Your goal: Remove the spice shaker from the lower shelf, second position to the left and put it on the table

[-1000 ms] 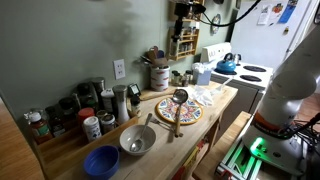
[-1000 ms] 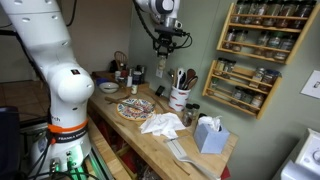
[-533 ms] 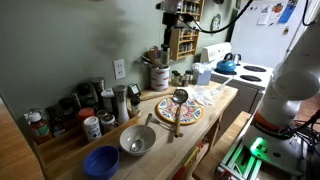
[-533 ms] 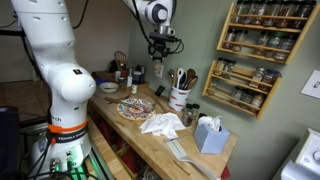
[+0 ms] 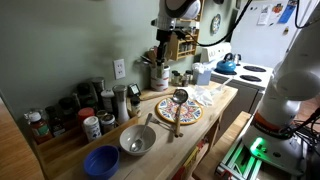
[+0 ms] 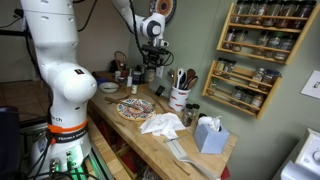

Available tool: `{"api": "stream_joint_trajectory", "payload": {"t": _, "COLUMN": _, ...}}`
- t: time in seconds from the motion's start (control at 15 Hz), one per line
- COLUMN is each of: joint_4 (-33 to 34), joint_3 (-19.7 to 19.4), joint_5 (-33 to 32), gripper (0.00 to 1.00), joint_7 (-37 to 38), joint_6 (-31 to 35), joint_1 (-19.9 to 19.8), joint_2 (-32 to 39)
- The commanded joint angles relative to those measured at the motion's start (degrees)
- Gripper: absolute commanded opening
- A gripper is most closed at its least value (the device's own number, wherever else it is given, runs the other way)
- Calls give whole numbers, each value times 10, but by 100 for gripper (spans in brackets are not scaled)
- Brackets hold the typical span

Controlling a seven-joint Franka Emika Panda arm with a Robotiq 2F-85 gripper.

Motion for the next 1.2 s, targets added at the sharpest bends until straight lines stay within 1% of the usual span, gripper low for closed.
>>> {"api": "stream_joint_trajectory", "payload": {"t": 0.0, "joint_4": -47, "joint_3": 9, "joint_5": -15, "gripper": 30, "joint_7": 75, "joint_6": 54, "joint_1": 4, "joint_2": -12}}
{"api": "stream_joint_trajectory", "payload": {"t": 0.07, "joint_4": -52, "joint_3": 11, "joint_5": -17, "gripper": 30, "joint_7": 94, "joint_6": 56, "joint_1": 3, "joint_2": -15}}
{"api": "stream_joint_trajectory", "payload": {"t": 0.13, "joint_4": -30, "joint_3": 3, "joint_5": -3, "gripper": 30, "joint_7": 53, "joint_6": 39, "joint_1": 5, "joint_2": 0}}
{"api": "stream_joint_trajectory", "payload": {"t": 0.2, "joint_4": -33, "joint_3": 4, "joint_5": -3, "gripper": 55, "joint_7": 58, "joint_6": 40, "joint_1": 5, "joint_2": 1}}
{"api": "stream_joint_trajectory", "payload": {"t": 0.47, "joint_4": -31, "joint_3": 4, "joint_5": -3, "gripper": 55, "joint_7": 57, "joint_6": 40, "joint_1": 5, "joint_2": 1}}
{"api": "stream_joint_trajectory", "payload": {"t": 0.53, "joint_4": -30, "joint_3": 3, "joint_5": -3, "gripper": 30, "joint_7": 57, "joint_6": 40, "joint_1": 5, "joint_2": 1}}
{"api": "stream_joint_trajectory", "payload": {"t": 0.6, "joint_4": -29, "joint_3": 6, "joint_5": -10, "gripper": 30, "joint_7": 73, "joint_6": 35, "joint_1": 4, "joint_2": 4}}
{"api": "stream_joint_trajectory", "payload": {"t": 0.8, "joint_4": -32, "joint_3": 10, "joint_5": 0, "gripper": 30, "joint_7": 115, "joint_6": 8, "joint_1": 5, "joint_2": 2}}
{"api": "stream_joint_trajectory", "payload": {"t": 0.93, "joint_4": -29, "joint_3": 15, "joint_5": 0, "gripper": 30, "joint_7": 164, "joint_6": -17, "joint_1": 5, "joint_2": 5}}
{"api": "stream_joint_trajectory", "payload": {"t": 1.07, "joint_4": -25, "joint_3": 21, "joint_5": -9, "gripper": 30, "joint_7": 221, "joint_6": -24, "joint_1": 3, "joint_2": 14}}
{"api": "stream_joint_trajectory", "payload": {"t": 1.13, "joint_4": -24, "joint_3": 24, "joint_5": -2, "gripper": 30, "joint_7": 242, "joint_6": -20, "joint_1": 5, "joint_2": 20}}
